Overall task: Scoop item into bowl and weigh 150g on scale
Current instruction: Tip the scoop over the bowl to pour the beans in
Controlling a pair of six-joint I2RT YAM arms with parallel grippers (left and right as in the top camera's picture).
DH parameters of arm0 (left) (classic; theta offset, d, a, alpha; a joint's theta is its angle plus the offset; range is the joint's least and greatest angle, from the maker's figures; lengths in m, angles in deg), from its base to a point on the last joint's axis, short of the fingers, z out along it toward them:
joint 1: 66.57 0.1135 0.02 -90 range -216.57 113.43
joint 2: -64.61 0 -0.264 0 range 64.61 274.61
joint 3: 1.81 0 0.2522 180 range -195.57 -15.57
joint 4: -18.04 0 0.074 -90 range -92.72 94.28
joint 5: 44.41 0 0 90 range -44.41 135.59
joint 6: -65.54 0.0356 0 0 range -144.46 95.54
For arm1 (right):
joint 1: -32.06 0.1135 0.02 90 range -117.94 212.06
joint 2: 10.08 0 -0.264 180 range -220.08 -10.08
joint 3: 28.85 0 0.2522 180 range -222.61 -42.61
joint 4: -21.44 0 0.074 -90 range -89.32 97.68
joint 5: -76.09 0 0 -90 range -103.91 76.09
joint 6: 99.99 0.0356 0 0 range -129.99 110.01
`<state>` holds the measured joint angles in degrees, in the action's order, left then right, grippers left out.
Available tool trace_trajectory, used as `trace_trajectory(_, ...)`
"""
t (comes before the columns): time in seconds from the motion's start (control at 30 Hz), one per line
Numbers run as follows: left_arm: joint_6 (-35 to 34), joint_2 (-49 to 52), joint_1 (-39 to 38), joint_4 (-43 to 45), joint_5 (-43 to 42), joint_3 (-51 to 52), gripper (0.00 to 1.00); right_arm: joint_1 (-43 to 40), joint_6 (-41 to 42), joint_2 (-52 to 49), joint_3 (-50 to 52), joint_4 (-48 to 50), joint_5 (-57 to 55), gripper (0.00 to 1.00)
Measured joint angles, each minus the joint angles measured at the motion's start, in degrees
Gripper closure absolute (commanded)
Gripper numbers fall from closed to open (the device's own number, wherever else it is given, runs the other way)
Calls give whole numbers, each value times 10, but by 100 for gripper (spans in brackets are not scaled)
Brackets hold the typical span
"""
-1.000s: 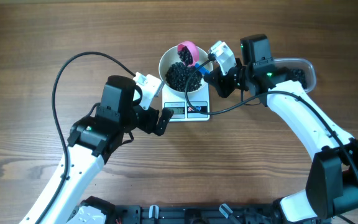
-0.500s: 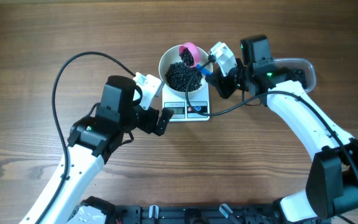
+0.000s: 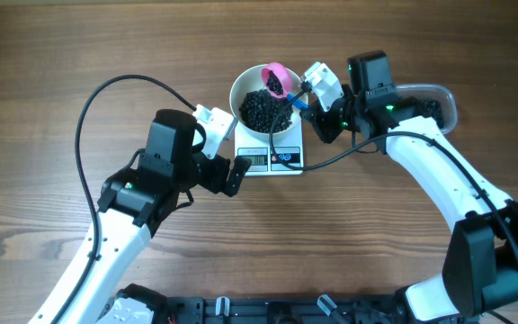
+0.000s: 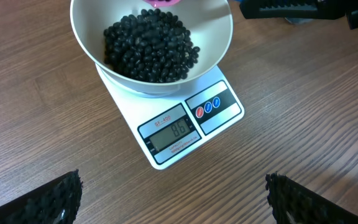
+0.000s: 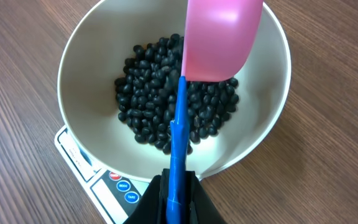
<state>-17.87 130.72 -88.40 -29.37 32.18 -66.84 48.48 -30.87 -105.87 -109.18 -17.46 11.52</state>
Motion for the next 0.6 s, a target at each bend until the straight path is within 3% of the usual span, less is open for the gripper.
trace_trajectory(0.6, 0, 0, 0, 0, 0, 0, 0, 0, 24, 0, 0, 18, 0, 96)
